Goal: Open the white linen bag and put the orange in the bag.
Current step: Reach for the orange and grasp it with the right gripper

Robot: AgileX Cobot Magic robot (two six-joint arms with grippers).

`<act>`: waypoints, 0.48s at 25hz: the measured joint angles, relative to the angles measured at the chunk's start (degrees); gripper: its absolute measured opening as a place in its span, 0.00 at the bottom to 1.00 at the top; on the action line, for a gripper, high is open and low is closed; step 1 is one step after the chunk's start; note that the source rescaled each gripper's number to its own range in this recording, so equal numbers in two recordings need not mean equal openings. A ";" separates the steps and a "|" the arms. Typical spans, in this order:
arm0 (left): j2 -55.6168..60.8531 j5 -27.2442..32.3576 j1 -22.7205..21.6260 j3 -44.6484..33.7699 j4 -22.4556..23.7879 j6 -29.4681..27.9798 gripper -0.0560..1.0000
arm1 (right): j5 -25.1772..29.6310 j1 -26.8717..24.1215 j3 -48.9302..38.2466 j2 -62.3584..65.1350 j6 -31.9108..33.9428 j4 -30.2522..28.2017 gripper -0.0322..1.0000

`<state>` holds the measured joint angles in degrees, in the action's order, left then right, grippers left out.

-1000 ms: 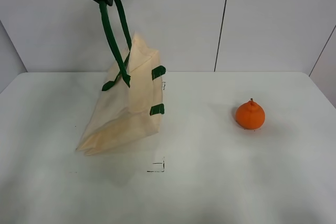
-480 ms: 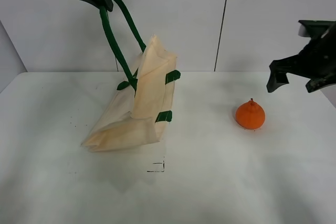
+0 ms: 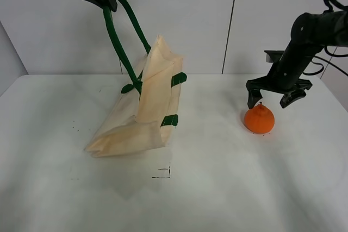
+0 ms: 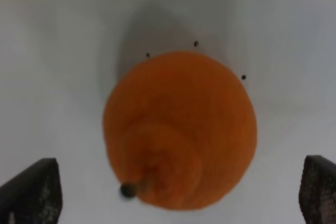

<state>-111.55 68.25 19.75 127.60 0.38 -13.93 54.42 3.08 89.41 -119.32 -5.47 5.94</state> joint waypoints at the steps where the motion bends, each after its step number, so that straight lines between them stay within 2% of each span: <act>1: 0.00 0.00 0.00 0.00 0.00 0.00 0.06 | -0.19 0.00 0.00 -1.06 0.00 -0.06 1.00; 9: 0.00 0.00 0.00 0.00 0.00 0.06 0.06 | -3.49 0.09 0.05 -6.21 0.00 0.05 0.99; 11: 0.00 0.00 0.00 0.00 0.00 0.06 0.06 | -3.49 0.09 0.05 -6.87 0.00 0.17 0.93; 12: 0.00 0.00 0.00 0.00 0.00 0.06 0.06 | -3.49 0.09 0.05 -7.04 0.00 0.16 0.86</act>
<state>-111.55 68.25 19.75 127.60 0.38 -13.87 50.93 3.18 89.46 -126.36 -5.47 6.10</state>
